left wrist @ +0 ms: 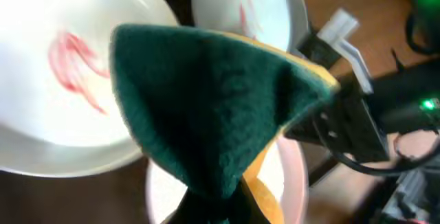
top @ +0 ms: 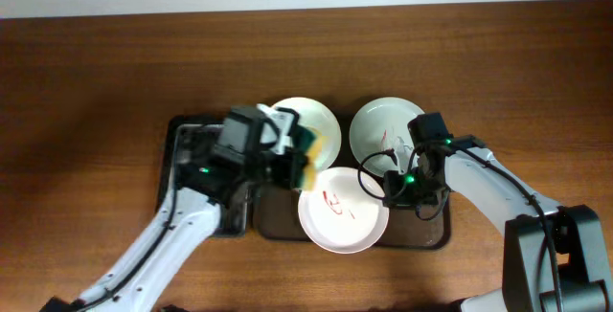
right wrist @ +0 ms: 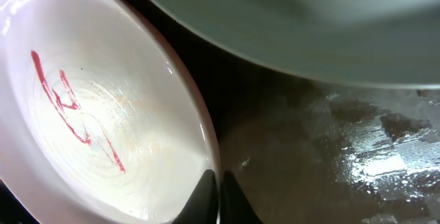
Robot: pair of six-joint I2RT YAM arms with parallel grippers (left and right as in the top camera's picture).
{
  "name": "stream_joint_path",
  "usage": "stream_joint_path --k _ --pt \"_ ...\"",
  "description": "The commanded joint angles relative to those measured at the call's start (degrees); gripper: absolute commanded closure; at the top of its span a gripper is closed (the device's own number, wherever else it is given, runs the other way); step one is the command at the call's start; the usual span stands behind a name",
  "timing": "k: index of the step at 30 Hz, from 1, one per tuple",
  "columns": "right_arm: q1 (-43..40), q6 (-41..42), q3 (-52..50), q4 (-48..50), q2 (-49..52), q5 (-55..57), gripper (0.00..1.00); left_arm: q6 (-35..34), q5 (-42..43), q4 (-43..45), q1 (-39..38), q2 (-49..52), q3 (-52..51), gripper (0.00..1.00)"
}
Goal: Clean dirty plates on tray and stack at the side
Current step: 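Grasp the sponge with left gripper and the front plate's rim with right, then scrub the front plate with the sponge held in the left gripper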
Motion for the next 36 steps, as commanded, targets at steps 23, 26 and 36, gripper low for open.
stream_joint_path --k 23,26,36 --pt "0.3 0.5 -0.1 -1.1 0.2 -3.8 0.62 -20.5 -6.8 -4.3 -15.9 23.9 1.1 1.00" --pt "0.3 0.4 -0.1 1.9 0.2 -3.9 0.62 -20.5 -7.2 -4.2 -15.9 23.9 1.1 1.00" --pt "5.4 2.6 -0.1 7.9 6.7 0.7 0.96 -20.5 -12.1 -4.3 -14.7 23.8 1.3 1.00"
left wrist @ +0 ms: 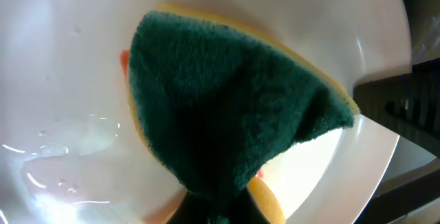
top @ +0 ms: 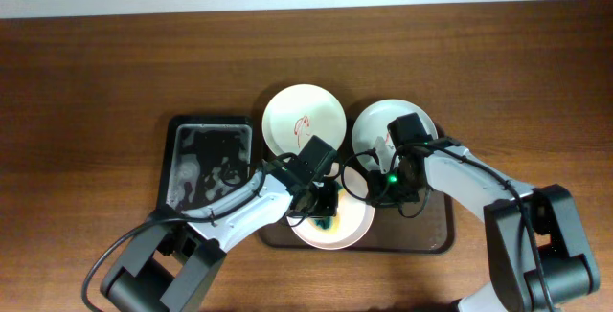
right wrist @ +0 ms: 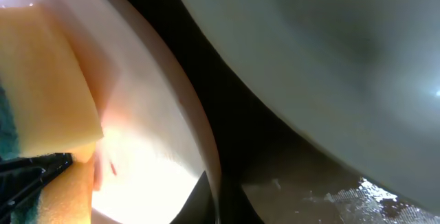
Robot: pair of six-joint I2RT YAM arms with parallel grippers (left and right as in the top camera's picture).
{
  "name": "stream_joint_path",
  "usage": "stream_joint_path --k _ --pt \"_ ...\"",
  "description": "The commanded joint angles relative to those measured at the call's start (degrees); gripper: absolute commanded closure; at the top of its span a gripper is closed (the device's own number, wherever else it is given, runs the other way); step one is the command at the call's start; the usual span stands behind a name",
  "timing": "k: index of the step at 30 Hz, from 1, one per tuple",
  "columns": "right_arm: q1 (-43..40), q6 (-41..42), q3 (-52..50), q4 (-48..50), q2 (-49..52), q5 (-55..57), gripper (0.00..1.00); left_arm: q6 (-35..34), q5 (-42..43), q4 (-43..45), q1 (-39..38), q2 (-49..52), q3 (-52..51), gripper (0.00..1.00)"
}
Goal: Clean dirty plates on tray and stack at the side
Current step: 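Scrub the front plate with the sponge held in the left gripper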
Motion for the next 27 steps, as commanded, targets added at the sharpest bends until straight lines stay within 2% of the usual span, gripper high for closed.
stream_joint_path --k 1,3,5,7,11,12,15,16,17,18,19,22,26,27 --pt "0.3 0.6 -0.1 0.2 1.7 2.1 0.96 -1.0 -4.2 -1.1 2.1 1.8 -0.6 1.00" --pt "0.3 0.6 -0.1 0.2 1.7 2.1 0.96 -1.8 -6.5 -0.5 6.5 1.8 -0.3 1.00" --pt "0.3 0.6 -0.1 0.1 1.7 2.1 0.96 -2.0 -1.2 0.0 7.0 1.8 -0.3 1.00" --pt "0.3 0.6 -0.1 0.1 1.7 2.1 0.96 -1.0 5.2 0.2 4.1 1.8 -0.4 1.00" --pt "0.3 0.6 -0.1 -0.7 1.7 2.1 0.96 -0.9 5.2 4.1 -5.6 1.9 -0.4 1.00" --pt "0.3 0.6 -0.1 -0.7 1.7 2.1 0.96 -1.7 5.1 4.4 -6.0 1.9 -0.4 1.00" --pt "0.3 0.6 -0.1 -0.9 1.7 2.1 0.96 -1.6 3.2 3.0 -6.2 1.9 -0.5 1.00" --pt "0.3 0.6 -0.1 -0.9 1.7 2.1 0.96 -1.7 -1.5 1.4 -6.2 1.9 -0.5 1.00" --pt "0.3 0.6 -0.1 -0.9 1.7 2.1 0.96 -1.7 -10.6 0.0 -5.9 1.9 -0.5 1.00" --pt "0.3 0.6 -0.1 -0.9 1.7 2.1 0.96 -1.8 -16.1 -0.4 -4.8 1.9 -0.4 1.00" --pt "0.3 0.6 -0.1 -0.9 1.7 2.1 0.96 -1.9 -18.6 -0.7 -2.8 1.9 -0.4 1.00" --pt "0.3 0.6 -0.1 -0.9 1.7 2.1 0.96 -1.9 -18.8 -1.7 3.7 1.9 -0.4 1.00" --pt "0.3 0.6 -0.1 -2.0 1.7 2.2 0.96 -1.3 -17.8 -10.2 4.8 0.3 3.1 1.00" --pt "0.3 0.6 -0.1 -2.0 1.7 2.1 0.82 -1.1 -17.9 -11.9 4.8 -1.1 3.8 1.00"
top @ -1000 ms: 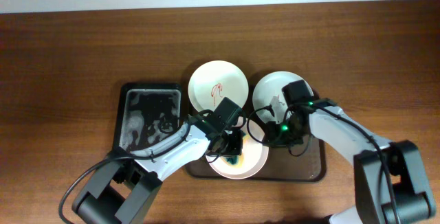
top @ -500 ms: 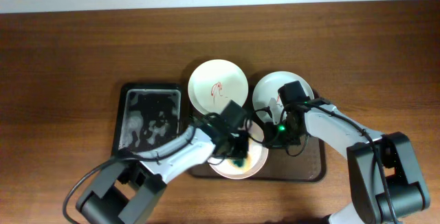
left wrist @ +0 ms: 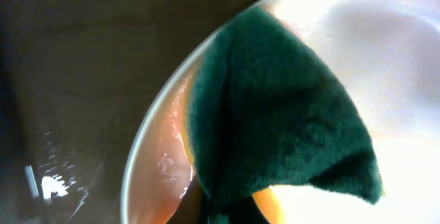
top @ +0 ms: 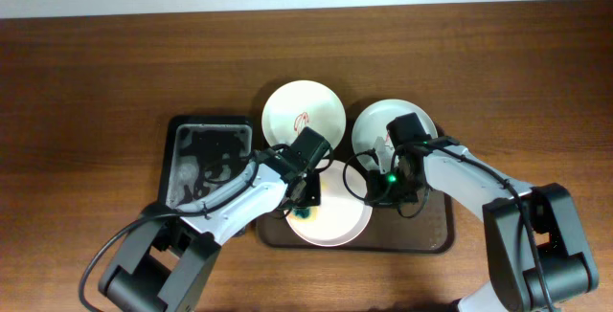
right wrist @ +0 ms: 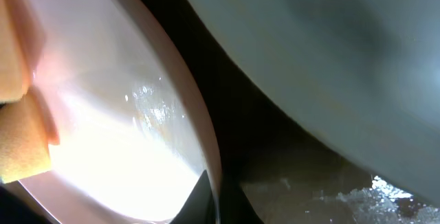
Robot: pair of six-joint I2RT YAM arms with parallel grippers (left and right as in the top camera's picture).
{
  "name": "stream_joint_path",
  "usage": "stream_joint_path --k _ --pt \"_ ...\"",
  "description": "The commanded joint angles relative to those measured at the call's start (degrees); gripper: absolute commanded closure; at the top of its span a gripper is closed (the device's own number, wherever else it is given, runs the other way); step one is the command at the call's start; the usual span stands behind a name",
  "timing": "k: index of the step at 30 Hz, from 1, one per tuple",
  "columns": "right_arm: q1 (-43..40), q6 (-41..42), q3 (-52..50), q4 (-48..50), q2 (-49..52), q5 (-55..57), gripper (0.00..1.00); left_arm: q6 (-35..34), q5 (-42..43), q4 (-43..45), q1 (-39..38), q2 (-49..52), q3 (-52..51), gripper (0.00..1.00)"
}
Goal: Clean dirty plates on tray and stack at the side
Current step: 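Scrub the front plate with the sponge held in the left gripper, then lift the front plate with right gripper and carry it to the right side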
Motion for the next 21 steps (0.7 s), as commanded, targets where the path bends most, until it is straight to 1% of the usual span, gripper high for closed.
stream_joint_path --k 1,2,3,4,5,6,7,8,9,10,12,13,14,16,18,21 --pt "0.3 -0.4 -0.4 -0.5 1.4 2.9 0.75 2.3 -5.5 -4.5 1.4 -4.9 0.9 1.00" --pt "0.3 -0.4 -0.4 0.1 1.4 2.9 0.75 3.1 -5.5 -4.7 1.5 -7.9 0.9 1.00" --pt "0.3 -0.4 -0.4 0.4 1.4 2.9 0.80 4.4 -5.7 -5.0 2.2 -10.6 0.9 1.00" --pt "0.3 -0.4 -0.4 0.5 1.4 2.9 0.89 4.4 -5.2 -5.2 3.6 -12.4 0.9 1.00" --pt "0.3 -0.4 -0.4 0.5 1.4 2.9 0.92 7.9 -2.4 -5.2 5.5 -13.7 0.9 1.00" --pt "0.3 -0.4 -0.4 0.5 1.4 2.9 0.95 8.9 -2.4 -5.9 6.4 -13.9 0.9 1.00" --pt "0.3 -0.4 -0.4 0.4 1.4 2.9 0.96 9.0 -2.7 -7.1 8.1 -13.9 0.9 1.00" --pt "0.3 -0.4 -0.4 0.3 1.4 2.9 0.79 9.6 -4.1 -8.5 11.6 -13.9 0.9 1.00" --pt "0.3 -0.4 -0.4 0.3 1.4 2.9 0.76 11.1 -4.1 -8.5 13.2 -13.9 0.9 1.00" --pt "0.3 -0.4 -0.4 0.3 1.4 2.9 0.81 13.7 -4.0 -8.6 16.2 -13.9 0.9 1.00" --pt "0.3 -0.4 -0.4 0.3 1.4 2.9 0.95 17.8 -3.9 -8.6 21.2 -13.7 0.8 1.00" --pt "0.3 -0.4 -0.4 0.3 1.4 2.9 0.96 19.2 -3.9 -8.5 24.2 -13.6 0.7 1.00" --pt "0.3 -0.4 -0.3 -0.2 1.4 2.9 0.96 22.3 -3.9 -7.7 27.1 -13.6 0.2 1.00" --pt "0.3 -0.4 0.1 -1.2 0.8 3.4 0.96 23.7 -3.9 -7.2 29.7 -13.6 -1.0 1.00" --pt "0.3 0.7 2.2 -4.1 -3.3 8.3 0.96 23.8 -3.9 -5.7 30.0 -13.6 -2.8 1.00" --pt "0.5 2.2 4.8 -8.4 -12.6 17.2 0.96 23.8 -3.9 -1.7 30.0 -13.6 -6.6 0.99"
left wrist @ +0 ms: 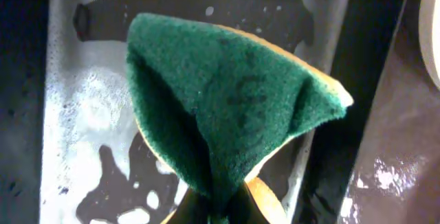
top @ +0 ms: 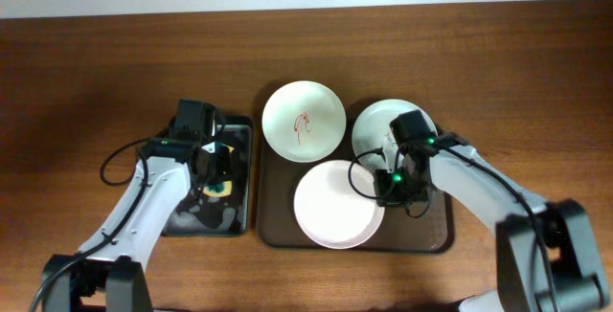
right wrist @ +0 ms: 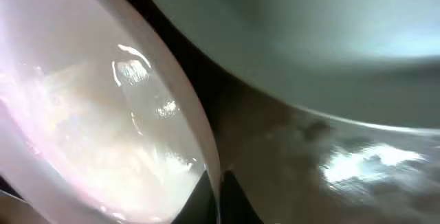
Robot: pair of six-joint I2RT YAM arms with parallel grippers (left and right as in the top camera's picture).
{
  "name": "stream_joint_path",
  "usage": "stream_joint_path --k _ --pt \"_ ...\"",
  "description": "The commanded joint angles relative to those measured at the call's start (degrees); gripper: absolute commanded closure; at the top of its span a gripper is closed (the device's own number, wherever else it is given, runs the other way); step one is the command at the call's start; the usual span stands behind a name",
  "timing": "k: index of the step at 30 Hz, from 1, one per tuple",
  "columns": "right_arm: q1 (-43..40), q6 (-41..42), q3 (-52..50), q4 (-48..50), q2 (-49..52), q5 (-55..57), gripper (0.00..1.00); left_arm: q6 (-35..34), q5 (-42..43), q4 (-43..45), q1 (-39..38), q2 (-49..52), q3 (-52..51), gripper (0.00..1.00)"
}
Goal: Clean dirty plates on tray and stack at the side
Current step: 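Lift the front plate with right gripper and carry it to the right side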
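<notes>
Three white plates lie on the brown tray [top: 431,240]. The front plate [top: 335,207] is plain white with no marks, and my right gripper [top: 388,189] is shut on its right rim [right wrist: 199,135]. The far-left plate [top: 304,121] carries a red scribble. The right plate [top: 375,125] is partly hidden under my right arm. My left gripper [top: 218,186] is shut on a green and yellow sponge [left wrist: 227,93], holding it over the black water tray [top: 192,218].
The black water tray [left wrist: 82,114], with foamy water in it, stands left of the brown tray and touches it. Wet film lies on the brown tray floor [right wrist: 323,176]. Brown table surrounds both trays, and a pale wall edge runs along the far side.
My left gripper and sponge were at the left edge of the front plate and are now over the water tray. The front plate's greenish smear is gone. My right gripper still pinches its rim.
At first the sponge hung above the plates and the front plate bore a red mark, with my right gripper on its rim. Then the sponge pressed on that plate, then sat at its left edge. Now the plate is white and the sponge is over the water tray.
</notes>
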Motion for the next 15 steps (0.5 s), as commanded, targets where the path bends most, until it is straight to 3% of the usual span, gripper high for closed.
stream_joint_path --k 1,5,6,8,9,10,14,15 --pt "1.0 2.0 2.9 -2.0 -9.7 11.6 0.96 1.2 -0.2 3.9 0.2 -0.7 -3.8 0.97" --pt "9.9 6.3 3.1 -2.6 -17.5 34.6 0.96 1.2 -0.2 8.0 0.2 -0.6 -7.4 0.98" --pt "12.5 7.1 3.1 -2.6 -17.5 40.2 0.96 1.2 -0.2 8.0 0.2 -0.6 -7.7 0.90" --pt "18.0 7.8 3.1 -2.2 -17.5 49.4 0.96 1.2 -0.2 8.0 0.2 -0.6 -8.3 0.40" --pt "20.3 7.8 3.1 -2.0 -17.5 52.3 0.96 1.1 -0.2 7.9 0.2 -0.7 -8.9 0.24" --pt "23.6 8.2 3.1 -1.7 -17.5 56.9 0.96 1.1 -0.2 7.9 0.2 -0.6 -9.8 0.18" --pt "30.4 8.2 4.8 -0.9 -17.5 64.2 0.96 1.1 -0.2 7.7 0.2 -0.6 -12.2 0.18" --pt "31.1 8.2 5.7 -1.0 -17.5 65.1 0.96 1.1 -0.1 7.2 0.2 -0.7 -12.8 0.26"
